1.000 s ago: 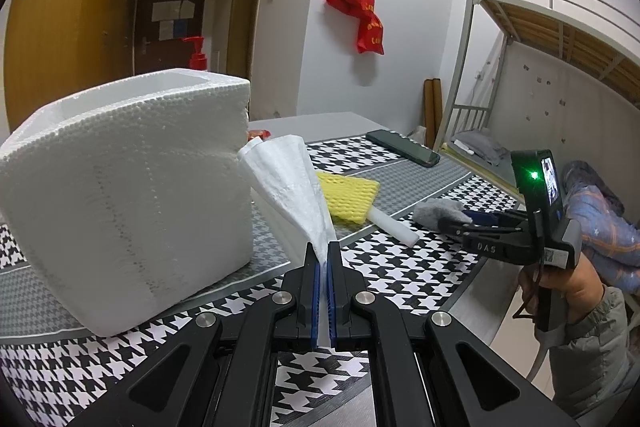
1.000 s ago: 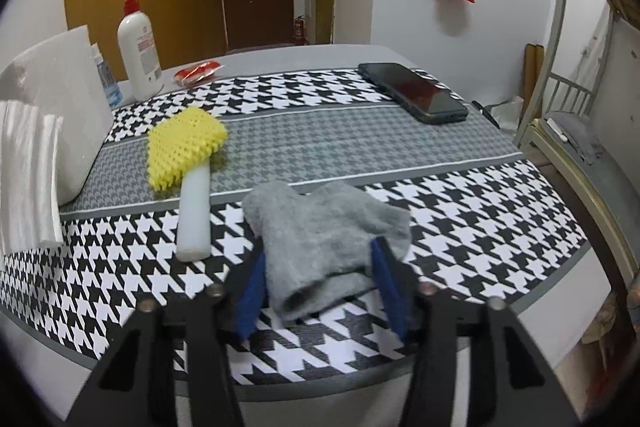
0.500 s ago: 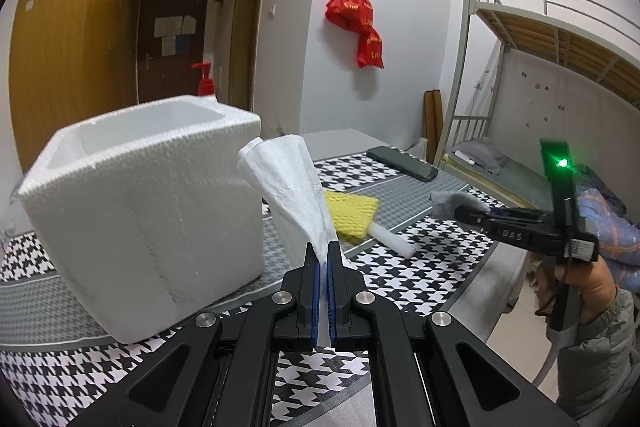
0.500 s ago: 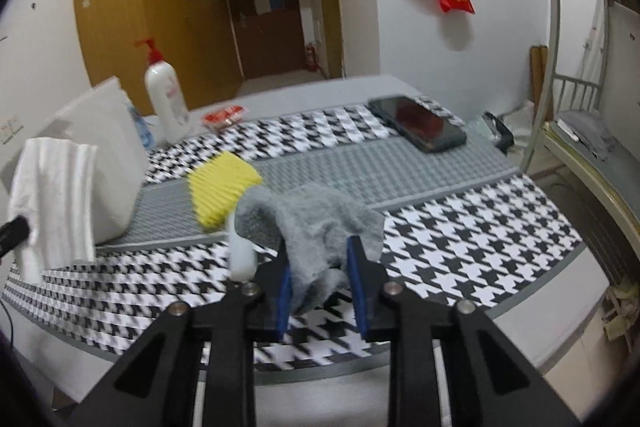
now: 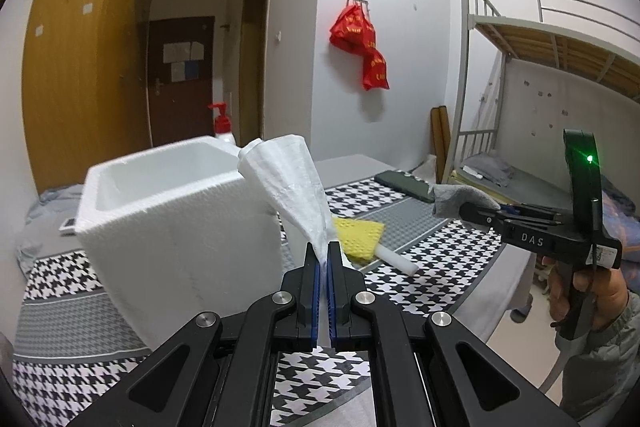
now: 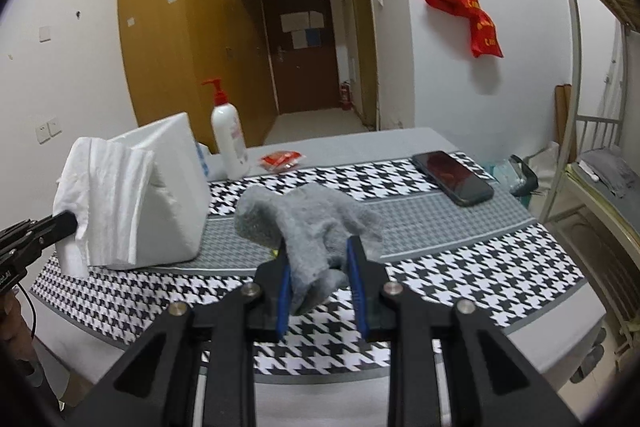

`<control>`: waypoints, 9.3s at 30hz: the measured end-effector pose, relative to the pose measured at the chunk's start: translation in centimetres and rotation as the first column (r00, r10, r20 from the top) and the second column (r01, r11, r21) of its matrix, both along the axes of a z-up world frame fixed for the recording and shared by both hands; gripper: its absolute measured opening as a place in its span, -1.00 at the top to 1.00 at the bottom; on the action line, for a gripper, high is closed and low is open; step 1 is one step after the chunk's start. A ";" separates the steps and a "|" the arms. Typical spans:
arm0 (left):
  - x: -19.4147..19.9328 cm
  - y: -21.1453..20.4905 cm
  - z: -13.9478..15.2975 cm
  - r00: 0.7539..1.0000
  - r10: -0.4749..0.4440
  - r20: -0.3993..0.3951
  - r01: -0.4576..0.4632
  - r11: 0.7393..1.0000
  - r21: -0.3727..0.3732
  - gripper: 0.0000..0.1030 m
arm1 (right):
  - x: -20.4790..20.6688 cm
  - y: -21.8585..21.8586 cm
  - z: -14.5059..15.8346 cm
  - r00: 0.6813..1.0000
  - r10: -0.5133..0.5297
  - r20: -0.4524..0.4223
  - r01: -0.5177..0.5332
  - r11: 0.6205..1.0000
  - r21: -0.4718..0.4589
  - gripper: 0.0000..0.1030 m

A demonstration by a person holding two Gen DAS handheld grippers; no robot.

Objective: Organize soft objects
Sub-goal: 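Carry the paper towel and grey cloth over the white foam box with both grippers, then lower the paper towel into the foam box and open left gripper, then lower the grey cloth into the foam box and open right gripper, then withdraw both grippers from the box toward the yellow mesh sleeve, then close left gripper on the yellow mesh sleeve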

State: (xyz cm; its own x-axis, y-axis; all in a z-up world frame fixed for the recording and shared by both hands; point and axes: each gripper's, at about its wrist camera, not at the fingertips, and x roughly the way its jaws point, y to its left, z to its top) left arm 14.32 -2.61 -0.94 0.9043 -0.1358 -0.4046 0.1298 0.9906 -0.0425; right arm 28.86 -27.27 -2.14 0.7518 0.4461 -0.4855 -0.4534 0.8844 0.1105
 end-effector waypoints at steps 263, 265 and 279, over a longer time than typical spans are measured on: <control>14.0 -8.3 -4.2 0.986 0.033 -0.166 -0.034 0.999 -0.005 -0.98 | 1.2 -4.7 -3.4 0.994 -0.097 -0.050 0.094 0.994 -0.048 -1.00; 14.6 -8.3 -4.4 0.983 0.040 -0.181 -0.042 0.999 -0.009 -0.98 | 1.5 -4.6 -3.6 0.995 -0.085 -0.055 0.083 0.996 -0.046 -1.00; 19.6 -8.6 -6.2 0.959 0.103 -0.264 -0.090 0.994 0.060 -0.98 | 3.7 -3.0 -4.6 0.995 -0.024 -0.094 0.019 0.998 -0.056 -1.00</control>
